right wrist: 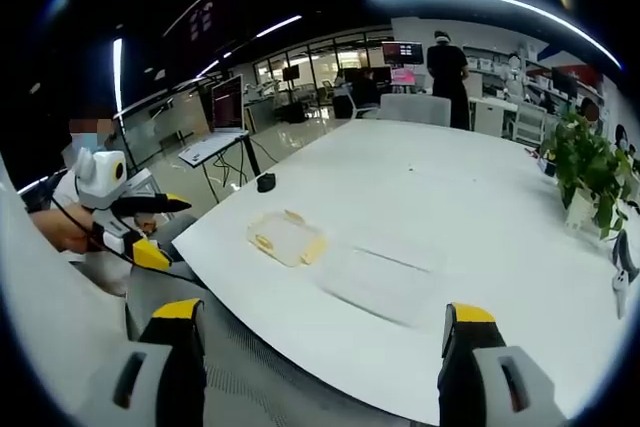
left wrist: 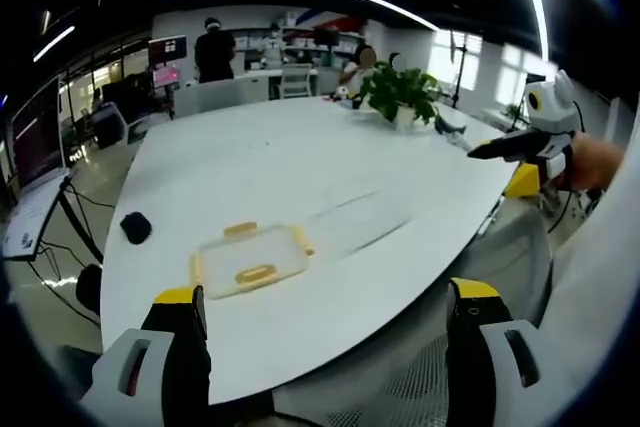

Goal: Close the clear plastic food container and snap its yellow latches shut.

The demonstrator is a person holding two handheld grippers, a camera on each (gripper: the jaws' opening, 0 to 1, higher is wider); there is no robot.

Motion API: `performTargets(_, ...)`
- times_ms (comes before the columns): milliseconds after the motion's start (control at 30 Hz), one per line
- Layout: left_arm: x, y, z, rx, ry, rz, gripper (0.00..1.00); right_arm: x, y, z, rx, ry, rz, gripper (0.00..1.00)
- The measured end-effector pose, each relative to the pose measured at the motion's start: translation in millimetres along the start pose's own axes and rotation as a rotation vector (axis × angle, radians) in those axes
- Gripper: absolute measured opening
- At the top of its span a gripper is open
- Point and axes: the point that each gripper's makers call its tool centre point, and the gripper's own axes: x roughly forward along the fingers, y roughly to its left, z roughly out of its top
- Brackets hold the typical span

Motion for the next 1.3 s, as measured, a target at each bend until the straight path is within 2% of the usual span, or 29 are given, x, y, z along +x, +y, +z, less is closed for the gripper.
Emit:
performTargets(133, 0.3, 0.4, 2.1, -0.013, -0.010, -0.005, 0.98, 3.2, 2.6, 4.4, -0.014, -0.006, 0.007, 0.99)
performTargets(933, -0.9, 19.1, 5.8, 0.028, -0.012, -0.020, 0.95, 26.9, 21.6, 23.9, -0.105, -0.010, 0.053, 0.99)
performTargets(1100, -0.5, 22.1, 4.0, 0.024, -0.002, -0.039, 0.93, 34.1, 25.3, 28.5, -0.126, -0.008, 0.062, 0.99)
performTargets(1200, -1.3, 26.5, 6.5, 0.068, -0.008, -0.032, 0.87, 39.6, 26.5, 29.0, -0.140, 0.000, 0.067, 0.99)
performTargets(1300, 0.0, 32.1, 9.3, 0.043, -0.018, -0.044, 0.91, 43.7, 27.3, 31.6, -0.154, -0.006, 0.068, 0.99)
